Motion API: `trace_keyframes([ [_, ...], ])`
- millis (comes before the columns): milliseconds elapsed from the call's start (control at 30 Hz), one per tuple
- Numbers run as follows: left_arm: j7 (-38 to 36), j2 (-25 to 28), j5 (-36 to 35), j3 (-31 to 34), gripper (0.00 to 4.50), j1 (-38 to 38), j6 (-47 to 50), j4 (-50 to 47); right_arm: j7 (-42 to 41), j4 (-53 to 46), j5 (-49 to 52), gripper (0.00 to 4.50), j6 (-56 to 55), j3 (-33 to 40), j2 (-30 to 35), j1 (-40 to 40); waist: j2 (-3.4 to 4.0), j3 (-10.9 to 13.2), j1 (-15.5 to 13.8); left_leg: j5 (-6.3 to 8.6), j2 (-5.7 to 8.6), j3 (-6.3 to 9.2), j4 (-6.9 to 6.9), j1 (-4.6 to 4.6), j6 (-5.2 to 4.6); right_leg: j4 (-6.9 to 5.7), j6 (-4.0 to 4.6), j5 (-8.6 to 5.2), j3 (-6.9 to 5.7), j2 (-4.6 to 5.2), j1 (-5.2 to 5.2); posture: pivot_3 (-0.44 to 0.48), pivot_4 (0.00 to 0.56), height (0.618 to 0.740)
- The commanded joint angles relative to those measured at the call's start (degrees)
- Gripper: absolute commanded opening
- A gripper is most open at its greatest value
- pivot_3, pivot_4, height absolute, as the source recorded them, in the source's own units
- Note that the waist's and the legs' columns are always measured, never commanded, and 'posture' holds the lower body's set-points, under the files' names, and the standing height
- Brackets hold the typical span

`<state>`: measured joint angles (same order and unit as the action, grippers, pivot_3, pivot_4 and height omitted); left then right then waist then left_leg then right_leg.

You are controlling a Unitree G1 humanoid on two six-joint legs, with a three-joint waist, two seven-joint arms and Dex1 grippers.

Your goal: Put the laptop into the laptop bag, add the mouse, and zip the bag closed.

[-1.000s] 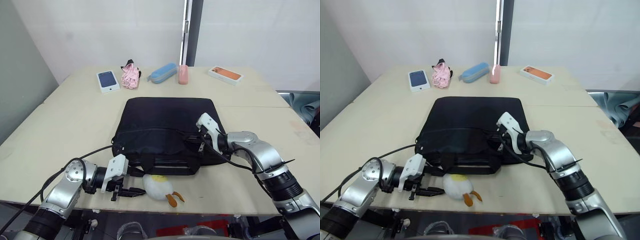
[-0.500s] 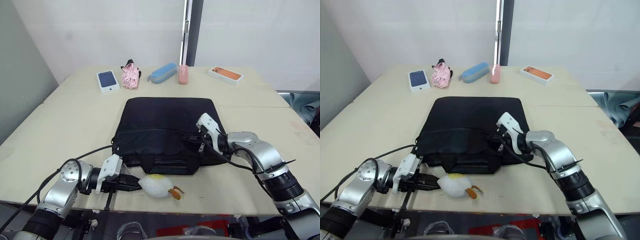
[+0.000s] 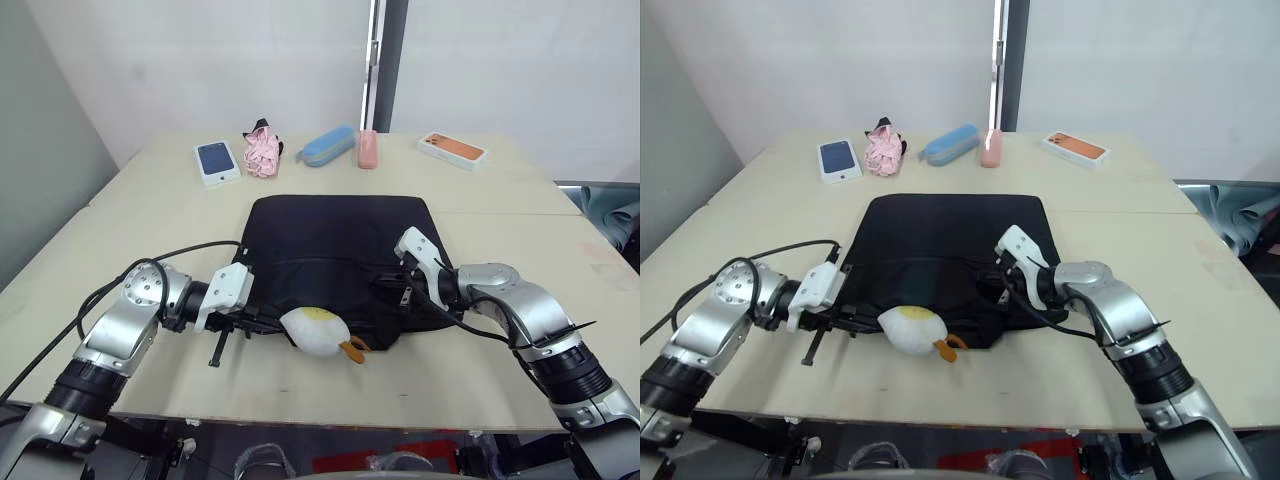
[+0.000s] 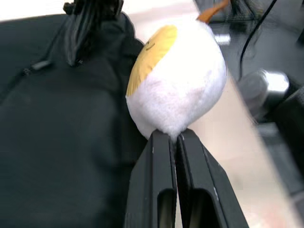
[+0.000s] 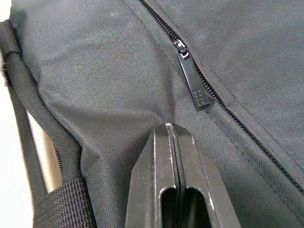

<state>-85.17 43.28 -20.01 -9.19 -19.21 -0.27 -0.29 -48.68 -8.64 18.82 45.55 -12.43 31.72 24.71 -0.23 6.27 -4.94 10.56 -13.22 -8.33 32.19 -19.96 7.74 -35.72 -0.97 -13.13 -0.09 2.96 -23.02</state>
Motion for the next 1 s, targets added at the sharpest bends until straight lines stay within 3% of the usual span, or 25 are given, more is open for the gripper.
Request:
trace_keyframes([
  [33, 0.16, -1.54, 1.71, -3.29, 0.08, -0.97, 0.74, -1.84, -0.12, 1.41, -0.62, 0.0, 2.82, -1.94, 0.96, -1.34, 0.0, 0.0, 0.05, -0.08, 0.0, 0.0, 0.0, -0.01, 0.15, 0.0, 0.0, 0.0, 0.0, 0.0, -0.01, 0.0, 0.15, 0.74],
  [367, 3.08, -10.09, 4.76, -10.13, 0.08, -7.06, 4.7, -1.79, 0.1, 0.59, -0.71, 0.0, 3.61, -2.49, 1.13, -1.5, -0.04, -0.01, -0.27, -0.08, 0.02, 0.01, 0.06, -0.02, 0.17, -0.03, -0.02, 0.02, 0.01, 0.03, 0.01, 0.0, 0.15, 0.74],
  [767, -0.97, -14.97, 11.51, -17.94, 0.08, -14.42, -3.07, 5.24, -0.28, 1.44, -0.88, 0.0, 3.8, -3.14, 0.92, 0.09, -0.03, -0.01, -0.19, -0.1, 0.02, 0.02, 0.04, -0.02, 0.15, -0.03, -0.02, 0.02, 0.01, 0.02, 0.0, 0.0, 0.15, 0.74],
  [1000, -2.34, -20.19, 9.38, -17.77, 0.08, -17.83, -5.1, 9.28, -0.45, 1.86, -0.96, 0.0, 3.81, -3.41, 0.7, 0.77, -0.02, -0.01, -0.04, -0.11, 0.02, 0.01, 0.05, -0.03, 0.13, -0.03, -0.02, 0.03, 0.02, 0.02, 0.0, 0.0, 0.15, 0.74],
])
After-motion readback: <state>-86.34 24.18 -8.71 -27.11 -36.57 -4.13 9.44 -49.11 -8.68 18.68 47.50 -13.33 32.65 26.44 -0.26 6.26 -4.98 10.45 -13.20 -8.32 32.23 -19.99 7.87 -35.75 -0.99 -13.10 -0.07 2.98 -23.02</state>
